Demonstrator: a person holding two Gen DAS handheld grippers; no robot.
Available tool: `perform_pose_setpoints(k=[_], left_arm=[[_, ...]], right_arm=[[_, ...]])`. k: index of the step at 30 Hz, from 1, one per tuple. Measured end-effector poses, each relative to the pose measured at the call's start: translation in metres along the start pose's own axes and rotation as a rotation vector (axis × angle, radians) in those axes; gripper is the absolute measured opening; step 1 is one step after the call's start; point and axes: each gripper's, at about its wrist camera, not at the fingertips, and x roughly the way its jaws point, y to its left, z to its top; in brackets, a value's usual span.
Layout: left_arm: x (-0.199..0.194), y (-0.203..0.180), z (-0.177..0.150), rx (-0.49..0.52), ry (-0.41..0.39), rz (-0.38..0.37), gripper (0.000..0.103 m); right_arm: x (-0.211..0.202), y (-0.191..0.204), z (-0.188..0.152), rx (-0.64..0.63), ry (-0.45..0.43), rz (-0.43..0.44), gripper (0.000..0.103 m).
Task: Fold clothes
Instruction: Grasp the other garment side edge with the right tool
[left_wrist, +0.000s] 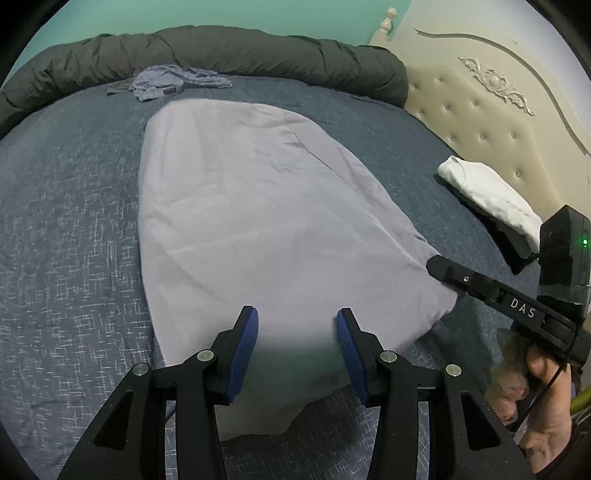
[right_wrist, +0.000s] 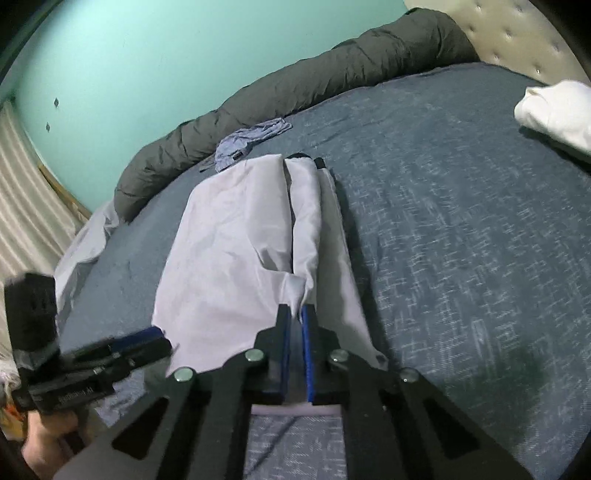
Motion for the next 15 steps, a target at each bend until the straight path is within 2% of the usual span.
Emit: perform_pose_setpoints(k=[4, 10, 13, 15], left_arm=[[-0.002, 0.006, -0.002, -0.006, 0.007, 0.019, 0.048], [0.01, 0.009, -0.009, 0.008, 0.042, 0.035, 0.048], [0.016, 0.008, -0.012, 0.026, 0.047, 0.049, 0.048], [0.017, 0.007, -0.014, 0.03, 0.045, 0.056, 0.048]], right_arm=[[-0.001, -0.007, -0.006, 0.018, 0.011, -0.025, 0.005], [0.02, -0.021, -0.015, 0.075, 0.091, -0.042, 0.007], [0.006, -0.022, -0.006, 0.088, 0.048, -0.075, 0.01], [-0.011, -0.016, 0.005, 0.062, -0.021, -0.073, 0.012]])
